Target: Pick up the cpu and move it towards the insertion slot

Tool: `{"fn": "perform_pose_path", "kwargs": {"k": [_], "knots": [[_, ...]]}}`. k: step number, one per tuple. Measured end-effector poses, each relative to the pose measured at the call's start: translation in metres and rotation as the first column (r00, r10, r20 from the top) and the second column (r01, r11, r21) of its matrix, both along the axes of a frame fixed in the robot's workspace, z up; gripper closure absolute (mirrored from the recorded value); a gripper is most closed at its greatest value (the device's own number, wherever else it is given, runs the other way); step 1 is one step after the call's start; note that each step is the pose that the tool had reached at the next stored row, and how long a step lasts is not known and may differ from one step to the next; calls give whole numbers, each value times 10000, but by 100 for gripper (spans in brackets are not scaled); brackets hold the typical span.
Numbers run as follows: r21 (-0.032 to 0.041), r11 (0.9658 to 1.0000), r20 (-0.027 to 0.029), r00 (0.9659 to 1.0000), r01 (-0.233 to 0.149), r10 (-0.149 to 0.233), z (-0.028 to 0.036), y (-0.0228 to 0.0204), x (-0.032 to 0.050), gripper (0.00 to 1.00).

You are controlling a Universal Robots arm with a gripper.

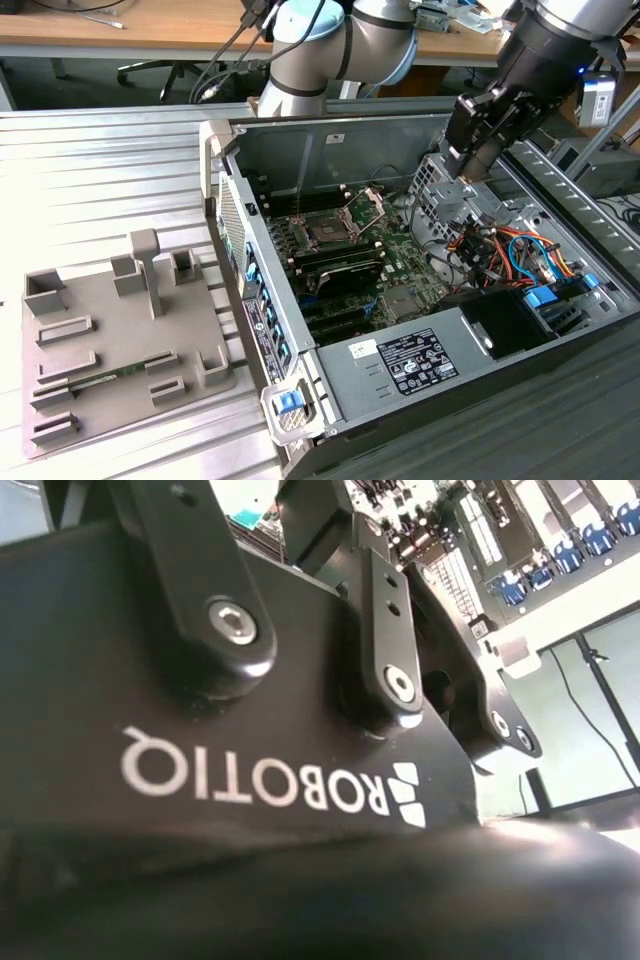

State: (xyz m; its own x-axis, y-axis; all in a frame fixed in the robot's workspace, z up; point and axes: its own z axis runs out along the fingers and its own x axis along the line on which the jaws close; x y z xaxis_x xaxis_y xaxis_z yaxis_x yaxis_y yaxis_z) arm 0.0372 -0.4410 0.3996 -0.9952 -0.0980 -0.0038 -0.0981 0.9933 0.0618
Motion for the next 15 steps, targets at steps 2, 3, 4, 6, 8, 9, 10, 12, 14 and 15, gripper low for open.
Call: {"fn": "perform_pose_path", "kwargs": {"k": [2,3,4,6,8,9,10,12,14,15], "knots": [[0,10000,0,10000,-1,1,0,0,-37,45],[0,10000,0,10000,0,0,0,0,-52,45],[0,10000,0,10000,0,0,0,0,-67,45],[0,10000,-1,10000,0,0,0,0,-102,45],[0,10000,0,10000,0,0,0,0,-139,45],[0,10000,0,10000,0,0,0,0,-172,45],[0,10000,0,10000,1,-1,0,0,-196,45],[0,10000,0,10000,0,0,0,0,-241,45],[0,10000,0,10000,-1,1,0,0,-269,45],[0,10000,0,10000,0,0,0,0,-282,45]]}}
